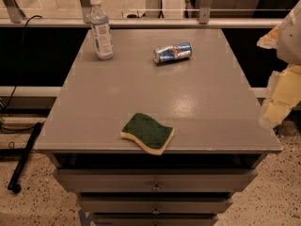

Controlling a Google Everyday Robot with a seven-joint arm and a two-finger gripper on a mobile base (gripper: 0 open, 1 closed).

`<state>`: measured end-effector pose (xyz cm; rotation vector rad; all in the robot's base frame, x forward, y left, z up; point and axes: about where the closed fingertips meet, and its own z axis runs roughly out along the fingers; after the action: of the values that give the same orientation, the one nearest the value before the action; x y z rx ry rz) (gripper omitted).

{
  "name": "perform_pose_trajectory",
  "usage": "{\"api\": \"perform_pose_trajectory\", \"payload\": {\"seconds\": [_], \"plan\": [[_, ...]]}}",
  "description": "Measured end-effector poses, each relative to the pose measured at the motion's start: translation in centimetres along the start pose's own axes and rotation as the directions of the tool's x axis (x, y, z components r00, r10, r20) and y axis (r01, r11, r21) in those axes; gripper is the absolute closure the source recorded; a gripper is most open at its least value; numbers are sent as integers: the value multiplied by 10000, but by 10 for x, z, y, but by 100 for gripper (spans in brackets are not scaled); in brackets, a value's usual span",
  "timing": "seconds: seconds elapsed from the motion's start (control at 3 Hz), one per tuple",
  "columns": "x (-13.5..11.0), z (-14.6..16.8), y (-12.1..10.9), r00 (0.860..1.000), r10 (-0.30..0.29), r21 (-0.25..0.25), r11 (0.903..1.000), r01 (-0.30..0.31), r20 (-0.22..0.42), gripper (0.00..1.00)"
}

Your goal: Move sponge near redbull can

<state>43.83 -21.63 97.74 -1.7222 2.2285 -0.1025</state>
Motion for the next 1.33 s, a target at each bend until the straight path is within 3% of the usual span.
{"api": "perform_pose_trajectory", "payload": {"seconds": [0.33,0.67,1.33], "plan": [[-5,4,3,10000,-11,-61,10000,11,75,0],[-25,22,14,9993,-51,-338,9994,63,379,0],[-98,90,57,9927,374,-1649,9862,-181,1147,0]]}}
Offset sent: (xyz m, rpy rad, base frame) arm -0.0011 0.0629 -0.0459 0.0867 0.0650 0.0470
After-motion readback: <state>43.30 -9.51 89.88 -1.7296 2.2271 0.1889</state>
